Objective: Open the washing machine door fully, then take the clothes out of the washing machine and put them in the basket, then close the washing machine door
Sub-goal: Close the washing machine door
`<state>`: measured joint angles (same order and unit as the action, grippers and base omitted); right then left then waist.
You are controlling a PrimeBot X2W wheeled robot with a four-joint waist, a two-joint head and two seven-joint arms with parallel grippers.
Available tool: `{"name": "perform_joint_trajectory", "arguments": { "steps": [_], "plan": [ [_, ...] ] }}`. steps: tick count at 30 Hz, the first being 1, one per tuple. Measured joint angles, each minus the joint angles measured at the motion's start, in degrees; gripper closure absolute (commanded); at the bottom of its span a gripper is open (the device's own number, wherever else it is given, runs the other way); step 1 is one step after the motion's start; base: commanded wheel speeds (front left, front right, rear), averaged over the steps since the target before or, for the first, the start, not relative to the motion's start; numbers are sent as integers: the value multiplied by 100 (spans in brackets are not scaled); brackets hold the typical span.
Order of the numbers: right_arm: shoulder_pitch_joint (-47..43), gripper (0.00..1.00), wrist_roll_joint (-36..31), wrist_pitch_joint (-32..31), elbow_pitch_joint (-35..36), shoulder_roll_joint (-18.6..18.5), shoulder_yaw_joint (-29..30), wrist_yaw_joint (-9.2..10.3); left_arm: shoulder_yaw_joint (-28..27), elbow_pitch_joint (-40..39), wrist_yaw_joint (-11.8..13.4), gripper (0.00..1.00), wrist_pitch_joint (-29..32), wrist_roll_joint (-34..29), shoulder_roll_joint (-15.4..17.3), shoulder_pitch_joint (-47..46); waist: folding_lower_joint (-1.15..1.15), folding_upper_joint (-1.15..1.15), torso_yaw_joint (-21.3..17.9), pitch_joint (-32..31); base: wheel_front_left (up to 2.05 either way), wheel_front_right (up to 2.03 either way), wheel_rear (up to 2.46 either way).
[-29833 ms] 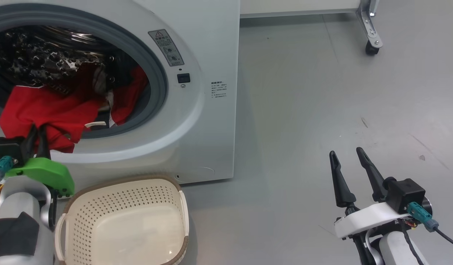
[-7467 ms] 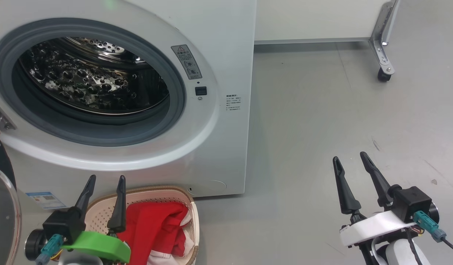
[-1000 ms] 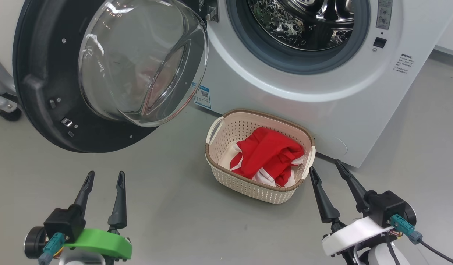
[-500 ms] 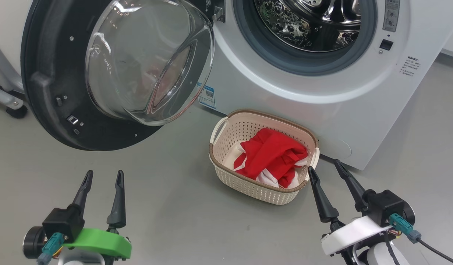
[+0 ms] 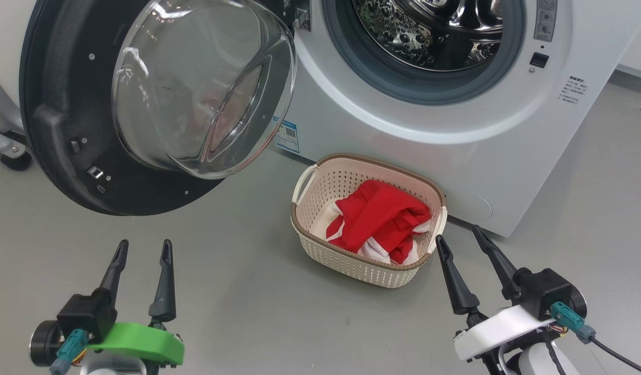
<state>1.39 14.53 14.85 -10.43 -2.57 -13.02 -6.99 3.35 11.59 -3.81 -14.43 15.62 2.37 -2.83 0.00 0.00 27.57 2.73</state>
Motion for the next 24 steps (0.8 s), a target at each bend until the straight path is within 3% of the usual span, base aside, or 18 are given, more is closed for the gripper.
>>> {"name": "perform_joint_trajectory", "arguments": {
  "steps": [22, 23, 24],
  "plan": [
    [41, 0, 0, 0, -2, 0, 5, 0, -11, -30, 0, 0, -1, 0, 0, 0, 0, 0, -31, 34, 0, 0, 0],
    [41, 0, 0, 0, -2, 0, 4, 0, -11, -29, 0, 7, 0, -3, 0, 1, 0, 0, -33, 37, 0, 0, 0],
    [42, 0, 0, 0, -2, 0, 3, 0, -13, -34, 0, 53, 0, -23, 0, 1, 0, 0, -35, 41, 0, 0, 0]
  ]
}}
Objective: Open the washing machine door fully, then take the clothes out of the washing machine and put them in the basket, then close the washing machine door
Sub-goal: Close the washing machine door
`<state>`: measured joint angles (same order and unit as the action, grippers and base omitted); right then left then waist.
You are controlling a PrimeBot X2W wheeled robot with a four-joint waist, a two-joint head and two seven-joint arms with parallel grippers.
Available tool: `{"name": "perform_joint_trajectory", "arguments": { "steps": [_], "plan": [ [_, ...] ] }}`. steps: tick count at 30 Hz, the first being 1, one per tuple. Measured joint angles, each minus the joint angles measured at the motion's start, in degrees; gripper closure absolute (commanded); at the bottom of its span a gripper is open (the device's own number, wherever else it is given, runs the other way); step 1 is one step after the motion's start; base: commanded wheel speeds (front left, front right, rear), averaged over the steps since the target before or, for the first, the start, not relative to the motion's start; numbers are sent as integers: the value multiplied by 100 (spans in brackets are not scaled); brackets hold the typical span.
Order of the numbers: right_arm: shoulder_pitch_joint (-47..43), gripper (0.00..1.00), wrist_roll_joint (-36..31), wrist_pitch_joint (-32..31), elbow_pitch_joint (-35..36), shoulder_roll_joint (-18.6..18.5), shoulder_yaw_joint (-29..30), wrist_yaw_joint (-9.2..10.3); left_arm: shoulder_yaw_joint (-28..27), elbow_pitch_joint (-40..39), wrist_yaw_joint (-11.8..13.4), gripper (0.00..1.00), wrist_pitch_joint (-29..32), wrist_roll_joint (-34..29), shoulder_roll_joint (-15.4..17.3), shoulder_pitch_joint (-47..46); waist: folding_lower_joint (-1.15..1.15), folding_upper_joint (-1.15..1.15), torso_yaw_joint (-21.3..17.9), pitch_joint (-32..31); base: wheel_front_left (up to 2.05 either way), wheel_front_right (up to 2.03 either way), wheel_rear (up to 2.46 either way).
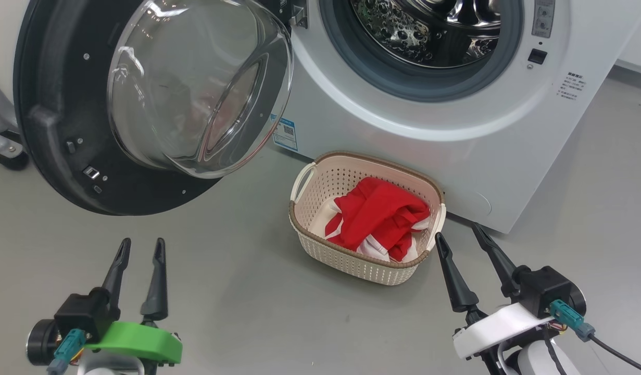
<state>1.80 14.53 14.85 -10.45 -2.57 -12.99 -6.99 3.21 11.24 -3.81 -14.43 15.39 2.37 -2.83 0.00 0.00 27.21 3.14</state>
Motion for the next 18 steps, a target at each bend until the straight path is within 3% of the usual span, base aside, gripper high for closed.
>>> {"name": "perform_joint_trajectory", "arguments": {
  "steps": [1, 11, 18],
  "plan": [
    [2, 0, 0, 0, 1, -1, -11, 0, -15, -14, 0, 100, -1, -13, 0, 2, 0, 0, -4, 9, 0, 0, 0],
    [133, 0, -27, 0, 59, -7, -96, 0, -320, -357, 0, 100, -1, -15, 42, 4, 0, 0, -128, 286, 0, 0, 0],
    [217, 0, -102, -1, 84, -142, -123, 0, -721, -872, -2, 100, -1, -67, 438, -175, 0, 0, -275, 693, 0, 0, 0]
  ]
}}
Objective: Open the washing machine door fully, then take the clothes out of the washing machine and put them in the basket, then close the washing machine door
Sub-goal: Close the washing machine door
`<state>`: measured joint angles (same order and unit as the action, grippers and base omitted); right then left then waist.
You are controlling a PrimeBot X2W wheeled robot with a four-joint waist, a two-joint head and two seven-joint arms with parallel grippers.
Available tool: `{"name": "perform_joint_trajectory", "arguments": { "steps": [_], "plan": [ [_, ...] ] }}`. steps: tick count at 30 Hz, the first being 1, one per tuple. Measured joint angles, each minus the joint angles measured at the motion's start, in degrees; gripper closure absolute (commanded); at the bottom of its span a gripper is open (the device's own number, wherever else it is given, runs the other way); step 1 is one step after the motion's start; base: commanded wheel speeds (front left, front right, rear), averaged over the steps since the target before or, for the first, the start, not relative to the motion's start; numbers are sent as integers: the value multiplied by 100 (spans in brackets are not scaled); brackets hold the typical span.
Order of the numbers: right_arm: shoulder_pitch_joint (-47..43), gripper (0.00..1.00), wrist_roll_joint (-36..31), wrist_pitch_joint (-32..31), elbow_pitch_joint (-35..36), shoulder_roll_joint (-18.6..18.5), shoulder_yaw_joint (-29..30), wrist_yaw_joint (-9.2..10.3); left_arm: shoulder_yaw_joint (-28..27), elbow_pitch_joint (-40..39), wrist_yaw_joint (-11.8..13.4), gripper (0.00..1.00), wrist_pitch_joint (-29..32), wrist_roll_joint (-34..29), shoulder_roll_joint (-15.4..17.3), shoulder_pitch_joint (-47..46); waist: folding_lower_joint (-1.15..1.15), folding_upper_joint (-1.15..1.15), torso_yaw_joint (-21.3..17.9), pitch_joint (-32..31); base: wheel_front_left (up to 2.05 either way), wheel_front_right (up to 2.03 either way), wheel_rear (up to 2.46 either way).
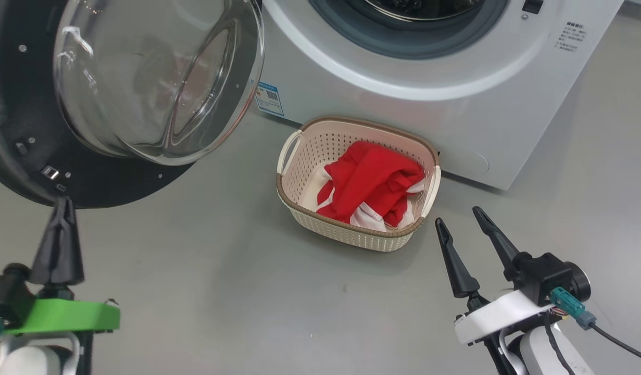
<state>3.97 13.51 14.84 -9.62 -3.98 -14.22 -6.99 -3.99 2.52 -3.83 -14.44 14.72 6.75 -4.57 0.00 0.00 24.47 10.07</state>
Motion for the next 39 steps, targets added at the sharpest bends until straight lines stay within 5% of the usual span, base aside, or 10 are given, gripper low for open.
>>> {"name": "perform_joint_trajectory", "arguments": {
  "steps": [11, 21, 39],
  "plan": [
    [500, 0, -257, -103, 233, -357, -9, 0, -927, -639, -10, 100, -32, 73, 939, -1002, 0, 0, -236, 713, 0, 0, 0],
    [742, 0, -257, -141, 220, -438, -115, 0, -1916, -264, 105, 100, 222, 334, 1720, -1901, 0, 0, -508, 1171, 0, 0, 0],
    [792, 0, -236, -134, 88, -465, -166, 0, -3622, 2149, 524, 100, 1580, 2419, 1938, -2977, 0, 0, -820, 1248, 0, 0, 0]
  ]
}}
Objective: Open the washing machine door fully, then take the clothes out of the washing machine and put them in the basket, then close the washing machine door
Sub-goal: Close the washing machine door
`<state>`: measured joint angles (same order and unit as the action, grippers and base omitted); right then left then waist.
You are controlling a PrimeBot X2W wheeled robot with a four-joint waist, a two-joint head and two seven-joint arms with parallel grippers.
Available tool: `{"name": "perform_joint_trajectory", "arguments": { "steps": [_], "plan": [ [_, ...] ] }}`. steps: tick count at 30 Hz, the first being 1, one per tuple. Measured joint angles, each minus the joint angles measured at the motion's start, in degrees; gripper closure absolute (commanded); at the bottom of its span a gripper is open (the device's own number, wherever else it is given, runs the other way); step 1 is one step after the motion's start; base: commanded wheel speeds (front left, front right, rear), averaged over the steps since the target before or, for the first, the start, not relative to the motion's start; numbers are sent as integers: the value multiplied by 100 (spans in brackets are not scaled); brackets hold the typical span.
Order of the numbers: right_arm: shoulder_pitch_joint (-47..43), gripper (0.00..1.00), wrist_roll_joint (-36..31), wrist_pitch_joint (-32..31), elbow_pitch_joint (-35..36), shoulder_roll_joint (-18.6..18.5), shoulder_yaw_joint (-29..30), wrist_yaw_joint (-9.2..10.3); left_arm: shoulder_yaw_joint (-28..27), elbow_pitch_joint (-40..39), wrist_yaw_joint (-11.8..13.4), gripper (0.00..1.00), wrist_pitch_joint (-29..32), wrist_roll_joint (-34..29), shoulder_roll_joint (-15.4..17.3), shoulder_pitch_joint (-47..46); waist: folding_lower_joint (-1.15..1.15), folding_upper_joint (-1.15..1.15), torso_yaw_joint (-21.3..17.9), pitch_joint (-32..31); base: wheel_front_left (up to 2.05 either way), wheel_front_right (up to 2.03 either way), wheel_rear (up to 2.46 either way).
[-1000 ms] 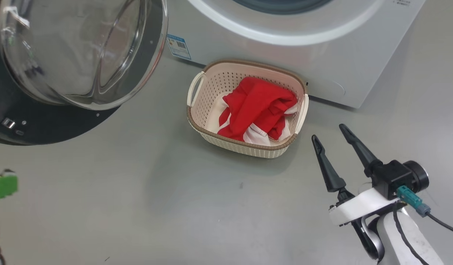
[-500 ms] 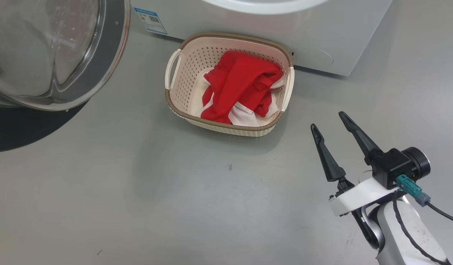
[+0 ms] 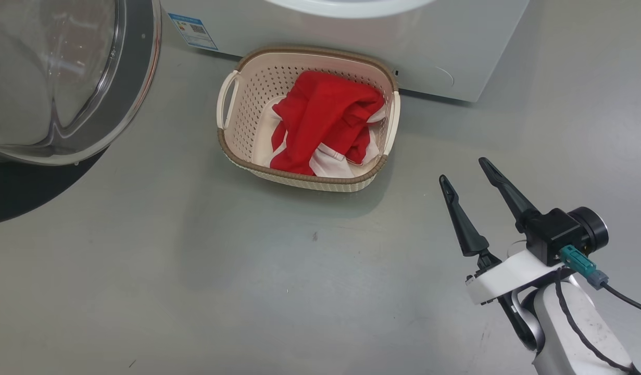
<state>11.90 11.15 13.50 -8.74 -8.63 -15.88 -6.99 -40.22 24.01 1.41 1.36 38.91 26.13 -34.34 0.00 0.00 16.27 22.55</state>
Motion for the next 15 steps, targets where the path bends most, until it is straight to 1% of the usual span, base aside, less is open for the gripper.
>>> {"name": "perform_joint_trajectory", "arguments": {
  "steps": [5, 10, 15],
  "plan": [
    [40, 0, -4, 1, -19, -32, -16, 0, -626, 719, 337, 100, 503, 669, -99, -263, 0, 0, -19, -3, 0, 0, 0],
    [53, 0, -4, 1, -41, -32, -35, 0, -982, 1217, 392, 100, 1054, 1256, -193, -530, 0, 0, -28, -9, 0, 0, 0],
    [59, 0, -4, 2, -74, -32, -58, 0, -969, 1550, 393, 100, 1804, 1719, -320, -788, 0, 0, -29, -22, 0, 0, 0]
  ]
}}
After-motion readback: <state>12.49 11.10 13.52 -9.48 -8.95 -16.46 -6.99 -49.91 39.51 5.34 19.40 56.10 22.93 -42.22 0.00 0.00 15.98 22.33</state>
